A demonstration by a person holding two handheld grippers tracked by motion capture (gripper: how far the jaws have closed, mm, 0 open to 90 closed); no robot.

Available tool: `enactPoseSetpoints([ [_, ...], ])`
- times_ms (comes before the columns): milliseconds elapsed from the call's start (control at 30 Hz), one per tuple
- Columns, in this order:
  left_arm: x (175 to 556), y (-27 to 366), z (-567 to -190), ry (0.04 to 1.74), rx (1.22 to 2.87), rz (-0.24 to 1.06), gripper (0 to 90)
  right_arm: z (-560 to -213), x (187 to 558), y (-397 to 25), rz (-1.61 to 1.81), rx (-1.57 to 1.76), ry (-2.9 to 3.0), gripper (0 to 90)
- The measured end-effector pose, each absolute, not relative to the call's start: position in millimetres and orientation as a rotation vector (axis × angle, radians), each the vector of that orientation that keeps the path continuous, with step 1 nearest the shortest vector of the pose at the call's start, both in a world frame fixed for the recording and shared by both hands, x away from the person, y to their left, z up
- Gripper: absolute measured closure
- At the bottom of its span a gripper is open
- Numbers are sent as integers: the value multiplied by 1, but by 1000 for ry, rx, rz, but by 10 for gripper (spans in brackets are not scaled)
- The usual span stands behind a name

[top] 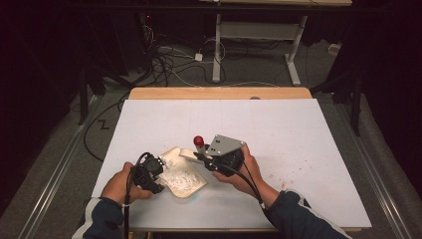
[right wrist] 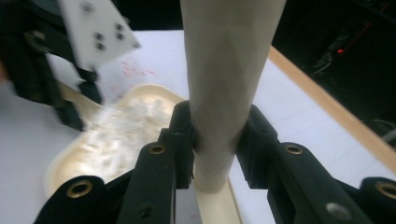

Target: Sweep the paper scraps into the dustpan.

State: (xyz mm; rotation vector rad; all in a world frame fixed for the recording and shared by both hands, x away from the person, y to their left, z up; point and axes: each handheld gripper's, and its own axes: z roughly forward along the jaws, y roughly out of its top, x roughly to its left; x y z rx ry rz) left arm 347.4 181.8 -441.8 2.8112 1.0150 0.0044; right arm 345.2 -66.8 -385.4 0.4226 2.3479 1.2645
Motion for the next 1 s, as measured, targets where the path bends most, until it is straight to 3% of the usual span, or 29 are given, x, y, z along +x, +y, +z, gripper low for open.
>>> enactPoseSetpoints([
  [467,348,181,-442,1014,2816,5,631,-361,336,-81,1366,468,2267,712],
  [1000,348,181,-443,1017,2815,-1,631,-383,350,-84,1249,519,2304,712],
])
